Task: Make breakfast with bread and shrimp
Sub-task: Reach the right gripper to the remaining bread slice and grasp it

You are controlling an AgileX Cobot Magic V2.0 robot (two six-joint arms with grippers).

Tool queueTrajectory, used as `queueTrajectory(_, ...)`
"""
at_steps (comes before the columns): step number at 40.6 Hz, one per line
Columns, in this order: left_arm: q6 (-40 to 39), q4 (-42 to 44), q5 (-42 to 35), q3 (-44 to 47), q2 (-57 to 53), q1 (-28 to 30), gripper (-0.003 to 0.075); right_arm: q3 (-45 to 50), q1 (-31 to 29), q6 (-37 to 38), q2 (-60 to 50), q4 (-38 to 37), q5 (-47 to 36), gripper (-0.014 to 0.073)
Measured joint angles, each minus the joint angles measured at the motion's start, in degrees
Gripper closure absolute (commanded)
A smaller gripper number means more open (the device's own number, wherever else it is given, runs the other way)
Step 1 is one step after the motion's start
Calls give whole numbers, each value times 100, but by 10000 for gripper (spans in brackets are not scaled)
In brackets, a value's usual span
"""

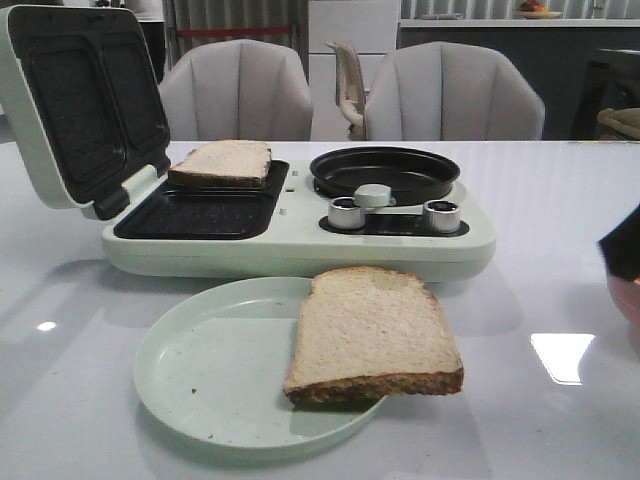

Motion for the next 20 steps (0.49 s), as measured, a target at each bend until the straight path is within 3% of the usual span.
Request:
queueTrajectory(9,0,0,11,0,-96,0,192,-211,841,-598,1388,1008,-622,99)
queueTrajectory(20,0,0,21,0,-96,0,192,-1097,1120,-714,2859,1250,-764,99)
